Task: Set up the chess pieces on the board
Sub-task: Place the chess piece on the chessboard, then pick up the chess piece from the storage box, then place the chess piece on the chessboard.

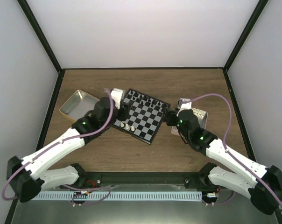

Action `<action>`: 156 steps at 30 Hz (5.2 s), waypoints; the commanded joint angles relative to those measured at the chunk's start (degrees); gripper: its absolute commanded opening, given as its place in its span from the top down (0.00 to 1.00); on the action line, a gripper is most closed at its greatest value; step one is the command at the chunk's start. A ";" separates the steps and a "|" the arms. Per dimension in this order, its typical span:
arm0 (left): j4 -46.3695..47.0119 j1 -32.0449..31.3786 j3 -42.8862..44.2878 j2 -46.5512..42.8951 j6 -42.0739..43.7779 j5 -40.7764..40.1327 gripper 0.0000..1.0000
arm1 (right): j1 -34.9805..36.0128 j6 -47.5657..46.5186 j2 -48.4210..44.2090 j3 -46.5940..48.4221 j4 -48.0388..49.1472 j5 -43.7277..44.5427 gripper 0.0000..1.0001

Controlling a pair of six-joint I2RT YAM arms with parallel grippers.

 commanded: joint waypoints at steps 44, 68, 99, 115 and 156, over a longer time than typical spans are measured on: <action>-3.07 0.00 -1.85 -18.23 11.08 -11.87 0.29 | -29.47 -12.07 41.58 17.13 -19.53 -19.29 0.57; -3.42 -0.02 -1.88 -17.73 11.32 -12.40 0.29 | -26.92 -10.60 42.64 17.46 -21.17 -14.23 0.69; 16.04 -0.10 -9.16 -16.13 -3.00 7.71 0.28 | -25.76 21.60 8.87 4.02 -1.64 -23.98 0.82; 41.17 -8.65 -20.98 -3.12 -5.45 5.73 0.32 | -9.39 63.49 1.02 -5.06 12.07 -22.92 0.85; 65.97 -14.49 -26.84 3.90 1.89 -6.59 0.65 | 1.83 71.10 14.04 4.04 26.93 -29.42 0.82</action>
